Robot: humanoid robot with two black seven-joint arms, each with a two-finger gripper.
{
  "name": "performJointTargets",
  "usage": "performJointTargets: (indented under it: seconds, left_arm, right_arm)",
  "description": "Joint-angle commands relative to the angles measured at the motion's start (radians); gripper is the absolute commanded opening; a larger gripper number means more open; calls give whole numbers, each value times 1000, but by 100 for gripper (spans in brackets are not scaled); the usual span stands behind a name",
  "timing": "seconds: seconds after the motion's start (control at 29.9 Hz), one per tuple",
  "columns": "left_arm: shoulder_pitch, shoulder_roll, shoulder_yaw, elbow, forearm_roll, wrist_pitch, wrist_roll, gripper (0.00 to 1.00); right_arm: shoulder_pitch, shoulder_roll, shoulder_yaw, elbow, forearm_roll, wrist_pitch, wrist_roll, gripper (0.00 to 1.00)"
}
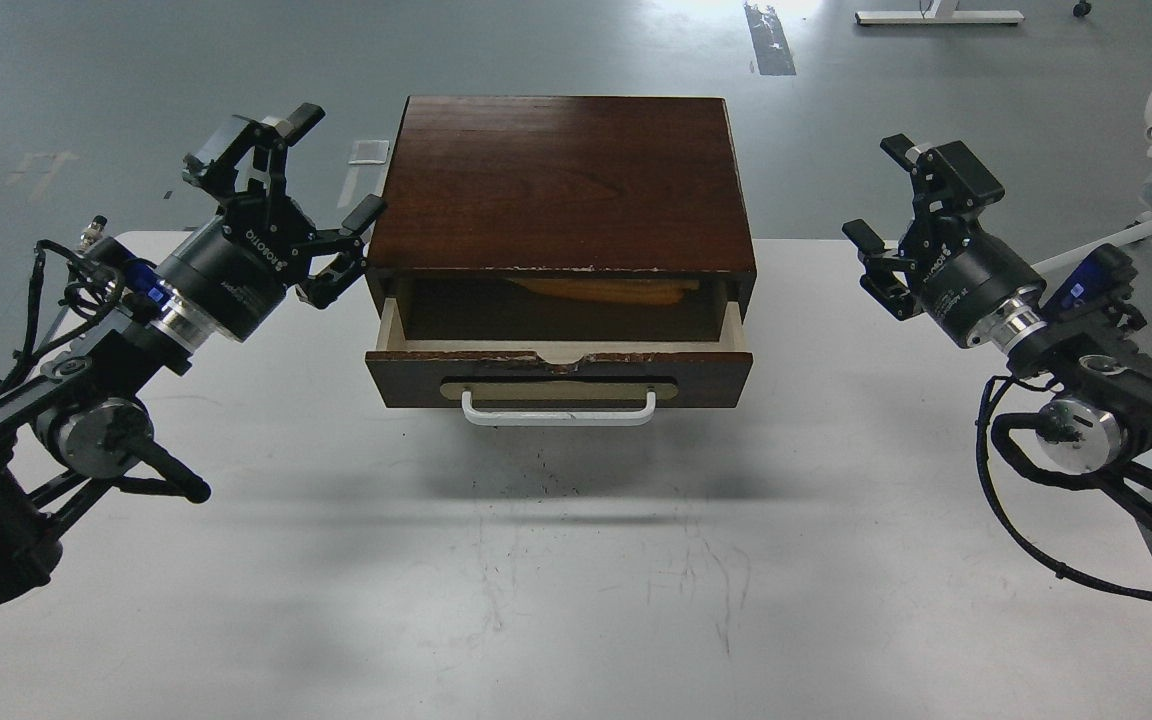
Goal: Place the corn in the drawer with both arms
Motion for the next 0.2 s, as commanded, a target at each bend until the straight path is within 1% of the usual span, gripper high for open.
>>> performJointTargets:
  seconds: [0.0, 0.17]
  left_arm:
    - [0, 0, 1, 0, 1, 0, 0, 99]
    - [2, 0, 0, 0, 1, 0, 0, 99]
  right_arm:
    - [-31, 21, 4, 3, 2, 2, 0, 100]
    - [-56, 26, 4, 11, 2, 6, 0, 100]
